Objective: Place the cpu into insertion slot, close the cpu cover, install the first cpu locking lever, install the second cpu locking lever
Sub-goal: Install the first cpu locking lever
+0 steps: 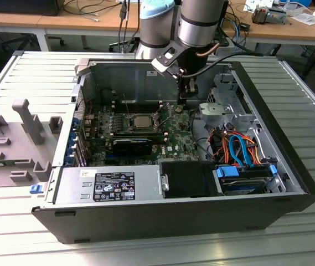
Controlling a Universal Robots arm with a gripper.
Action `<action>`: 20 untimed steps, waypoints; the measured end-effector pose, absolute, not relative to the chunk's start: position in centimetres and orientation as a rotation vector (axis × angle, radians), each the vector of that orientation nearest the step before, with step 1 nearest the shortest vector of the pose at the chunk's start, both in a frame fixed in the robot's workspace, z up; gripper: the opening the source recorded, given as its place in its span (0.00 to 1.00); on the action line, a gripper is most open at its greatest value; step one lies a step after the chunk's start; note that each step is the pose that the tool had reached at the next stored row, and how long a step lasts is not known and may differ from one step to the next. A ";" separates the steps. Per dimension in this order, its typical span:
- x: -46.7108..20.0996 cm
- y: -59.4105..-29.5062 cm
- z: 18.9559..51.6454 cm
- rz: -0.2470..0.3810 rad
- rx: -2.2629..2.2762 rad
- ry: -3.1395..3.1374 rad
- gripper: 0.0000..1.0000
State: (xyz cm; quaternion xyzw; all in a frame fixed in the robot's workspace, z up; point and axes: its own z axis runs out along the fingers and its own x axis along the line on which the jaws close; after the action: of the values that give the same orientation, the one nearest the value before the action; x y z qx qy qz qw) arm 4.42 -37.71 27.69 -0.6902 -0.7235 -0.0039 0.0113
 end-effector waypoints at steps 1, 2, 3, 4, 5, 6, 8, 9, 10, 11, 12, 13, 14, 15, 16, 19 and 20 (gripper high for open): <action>4.4 -37.7 27.6 -0.012 -2.153 -2.257 0.11; 4.4 -37.7 27.5 -0.012 -2.153 -2.257 0.11; 4.4 -37.7 27.5 -0.012 -2.153 -2.257 0.11; 4.4 -37.7 27.5 -0.012 -2.153 -2.257 0.11; 4.4 -37.7 27.4 -0.012 -2.153 -2.257 0.11; 4.4 -37.7 27.4 -0.012 -2.153 -2.257 0.11; 4.4 -37.7 27.3 -0.012 -2.153 -2.257 0.11; 4.4 -37.7 27.3 -0.012 -2.153 -2.257 0.11; 4.4 -37.7 27.3 -0.012 -2.153 -2.257 0.11; 4.4 -37.7 27.3 -0.012 -2.153 -2.257 0.11; 4.4 -37.7 27.2 -0.012 -2.153 -2.257 0.11; 4.4 -37.7 27.2 -0.012 -2.153 -2.257 0.11; 4.4 -37.7 27.1 -0.012 -2.153 -2.257 0.11; 4.4 -37.7 27.1 -0.012 -2.153 -2.257 0.11; 4.4 -37.7 27.1 -0.012 -2.153 -2.257 0.11; 4.4 -37.7 27.0 -0.012 -2.153 -2.257 0.11; 4.4 -37.7 27.0 -0.012 -2.153 -2.257 0.11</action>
State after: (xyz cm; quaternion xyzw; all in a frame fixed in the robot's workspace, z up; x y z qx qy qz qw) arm 4.43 -37.71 26.96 -0.6902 -0.7235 -0.0040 0.0113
